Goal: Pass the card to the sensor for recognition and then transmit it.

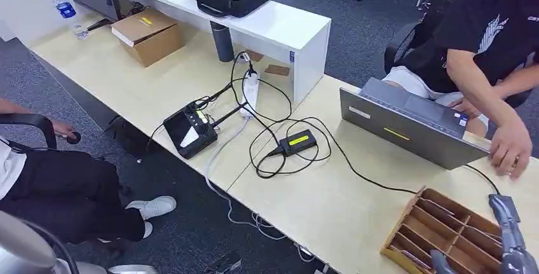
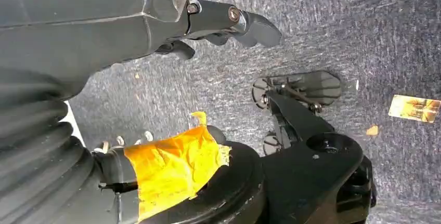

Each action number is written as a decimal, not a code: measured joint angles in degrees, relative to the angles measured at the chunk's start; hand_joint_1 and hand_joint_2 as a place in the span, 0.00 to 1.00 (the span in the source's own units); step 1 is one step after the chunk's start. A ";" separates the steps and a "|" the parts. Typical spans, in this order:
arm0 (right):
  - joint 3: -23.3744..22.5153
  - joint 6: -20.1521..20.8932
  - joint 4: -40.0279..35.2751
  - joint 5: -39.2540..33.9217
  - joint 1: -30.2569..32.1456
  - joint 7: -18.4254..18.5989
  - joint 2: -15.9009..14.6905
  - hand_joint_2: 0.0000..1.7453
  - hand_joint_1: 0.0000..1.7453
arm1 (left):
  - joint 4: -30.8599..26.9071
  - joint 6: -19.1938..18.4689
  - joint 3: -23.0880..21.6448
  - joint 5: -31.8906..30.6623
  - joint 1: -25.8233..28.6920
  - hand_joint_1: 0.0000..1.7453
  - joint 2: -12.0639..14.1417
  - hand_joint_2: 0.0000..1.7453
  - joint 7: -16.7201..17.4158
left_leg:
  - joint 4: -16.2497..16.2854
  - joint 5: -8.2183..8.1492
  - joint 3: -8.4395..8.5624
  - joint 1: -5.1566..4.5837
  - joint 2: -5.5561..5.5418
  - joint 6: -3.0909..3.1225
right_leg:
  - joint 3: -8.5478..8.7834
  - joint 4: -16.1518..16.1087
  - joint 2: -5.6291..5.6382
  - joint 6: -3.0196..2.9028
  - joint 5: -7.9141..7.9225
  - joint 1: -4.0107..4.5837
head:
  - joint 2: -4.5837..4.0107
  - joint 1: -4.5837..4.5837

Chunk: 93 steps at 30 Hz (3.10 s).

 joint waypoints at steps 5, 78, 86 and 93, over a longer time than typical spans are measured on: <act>0.02 -6.78 1.92 11.83 0.67 4.79 0.02 1.00 0.00 | 1.38 0.04 -0.04 1.46 -0.27 0.00 -0.79 1.00 -0.15 | 0.00 0.00 0.01 0.00 0.01 0.00 | 0.02 0.00 0.00 0.00 0.01 0.00 | 0.00 -0.02; -2.73 -13.90 28.17 36.34 -14.42 16.30 6.45 1.00 0.97 | 3.06 -0.17 -15.24 12.83 -3.80 0.00 -1.99 1.00 3.17 | 0.03 0.04 0.04 0.00 0.01 -0.02 | 0.00 0.03 0.03 -0.04 0.05 0.00 | 0.00 -0.02; -3.10 -15.80 20.54 36.21 -14.24 15.30 6.14 1.00 0.96 | 3.06 -0.33 -17.46 14.38 -3.80 0.00 -1.99 1.00 2.84 | 0.02 0.04 0.03 0.00 0.04 -0.02 | 0.00 0.04 0.04 -0.04 0.05 0.00 | 0.00 -0.02; -2.97 -13.01 16.33 34.70 -17.07 14.53 6.08 1.00 0.98 | 3.06 -0.33 -19.13 14.84 -4.11 0.00 -1.97 1.00 2.75 | 0.02 0.06 0.03 -0.01 0.04 -0.02 | 0.01 0.04 0.04 -0.01 0.10 -0.01 | 0.00 0.00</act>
